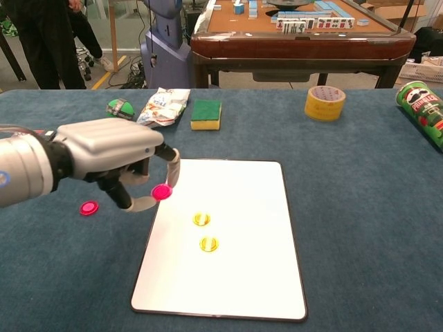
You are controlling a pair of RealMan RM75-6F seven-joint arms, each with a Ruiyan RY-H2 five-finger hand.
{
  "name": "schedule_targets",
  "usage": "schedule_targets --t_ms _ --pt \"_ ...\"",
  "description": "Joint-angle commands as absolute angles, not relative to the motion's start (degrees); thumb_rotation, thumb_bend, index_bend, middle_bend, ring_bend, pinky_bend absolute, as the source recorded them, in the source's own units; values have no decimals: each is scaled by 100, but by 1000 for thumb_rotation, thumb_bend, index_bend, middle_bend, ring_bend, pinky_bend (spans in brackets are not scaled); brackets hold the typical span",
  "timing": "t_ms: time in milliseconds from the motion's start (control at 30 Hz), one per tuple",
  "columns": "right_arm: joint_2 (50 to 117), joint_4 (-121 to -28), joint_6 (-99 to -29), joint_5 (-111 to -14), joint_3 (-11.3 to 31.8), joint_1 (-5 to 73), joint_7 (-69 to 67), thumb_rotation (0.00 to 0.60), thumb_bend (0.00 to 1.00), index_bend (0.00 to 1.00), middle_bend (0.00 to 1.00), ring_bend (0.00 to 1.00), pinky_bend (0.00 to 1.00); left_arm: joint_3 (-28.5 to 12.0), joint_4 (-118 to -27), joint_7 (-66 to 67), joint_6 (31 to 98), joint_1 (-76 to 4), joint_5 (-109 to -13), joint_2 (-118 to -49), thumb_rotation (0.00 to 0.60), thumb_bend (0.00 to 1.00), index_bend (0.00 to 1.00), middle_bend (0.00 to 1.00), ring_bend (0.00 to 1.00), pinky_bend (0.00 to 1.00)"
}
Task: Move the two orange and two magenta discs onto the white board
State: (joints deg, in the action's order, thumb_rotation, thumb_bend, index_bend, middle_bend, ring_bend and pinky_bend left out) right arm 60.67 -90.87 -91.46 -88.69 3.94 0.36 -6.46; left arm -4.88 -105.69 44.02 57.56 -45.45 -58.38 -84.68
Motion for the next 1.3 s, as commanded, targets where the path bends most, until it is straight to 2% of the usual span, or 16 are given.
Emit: schedule_targets --t_ms 33,700,1000,1100,1200,1300 --pt "6052 -9074 -9204 -8882 396 5 -700 600 0 140 267 262 379 -673 -10409 4415 5752 -4723 -5758 -8654 600 377 561 1000 1000 1000" --pt "5974 -8942 -9563 -8840 472 -208 -1160 600 0 140 267 262 379 -1352 -8689 3995 5378 -5643 -5441 -9842 600 377 550 1000 1000 1000" --pt "5965 -8902 -9577 -8831 492 -228 -1252 600 0 140 267 262 379 -1468 -8114 4129 5363 -5979 -5210 -10271 600 377 523 1000 1000 1000" --pt "5962 -8897 -9566 -8824 497 -228 -1264 600 0 140 267 262 379 -1455 -7986 4223 5397 -6047 -5129 -10373 600 377 483 1000 1000 1000" --pt "5960 -8893 -9562 -8829 498 -228 -1274 600 0 140 267 262 379 -1414 -7835 4426 5495 -6103 -5048 -10464 600 369 386 1000 1000 1000" --pt "5960 -8884 -9570 -8830 502 -235 -1288 600 0 140 267 262 379 -1394 -7771 4584 5590 -6123 -4932 -10513 600 284 282 1000 1000 1000"
